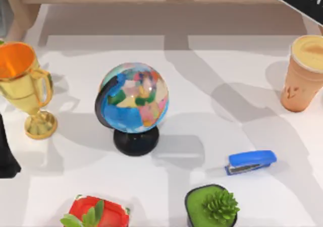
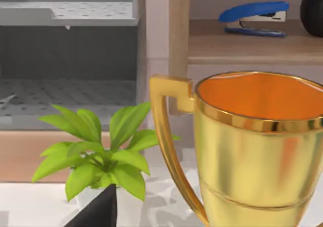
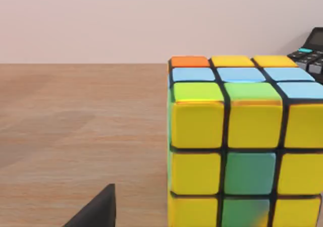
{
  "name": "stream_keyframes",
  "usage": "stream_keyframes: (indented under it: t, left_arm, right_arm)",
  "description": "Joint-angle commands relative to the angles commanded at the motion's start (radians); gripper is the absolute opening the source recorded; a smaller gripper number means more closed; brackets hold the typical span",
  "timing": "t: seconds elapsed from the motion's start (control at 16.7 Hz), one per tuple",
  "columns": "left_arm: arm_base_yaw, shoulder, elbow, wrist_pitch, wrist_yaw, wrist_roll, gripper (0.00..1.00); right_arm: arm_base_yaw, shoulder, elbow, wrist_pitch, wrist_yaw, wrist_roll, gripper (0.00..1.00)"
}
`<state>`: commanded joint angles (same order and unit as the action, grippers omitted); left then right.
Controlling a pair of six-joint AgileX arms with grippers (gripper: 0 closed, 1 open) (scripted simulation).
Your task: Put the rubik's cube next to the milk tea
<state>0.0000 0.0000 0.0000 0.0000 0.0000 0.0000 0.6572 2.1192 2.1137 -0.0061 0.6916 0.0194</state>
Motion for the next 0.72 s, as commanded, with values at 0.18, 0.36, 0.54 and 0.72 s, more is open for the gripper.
stream_keyframes:
  t: [0.18, 0.36, 0.54, 0.72]
  left_arm:
    - [0.0, 0.0, 0.0, 0.0, 0.0, 0.0, 1.0]
    - [0.0, 0.0, 0.0, 0.0, 0.0, 0.0, 1.0]
    - [0.0, 0.0, 0.0, 0.0, 0.0, 0.0, 1.0]
    - [0.0, 0.0, 0.0, 0.0, 0.0, 0.0, 1.0]
  right_arm:
    - [-0.025, 0.068, 0.126, -0.057, -0.024, -0.002, 1.0]
    - [-0.046, 0.145, 0.255, -0.104, -0.045, -0.004, 1.0]
    - [-0.054, 0.214, 0.351, -0.129, -0.052, -0.005, 1.0]
    - [-0.054, 0.239, 0.377, -0.135, -0.051, -0.005, 1.0]
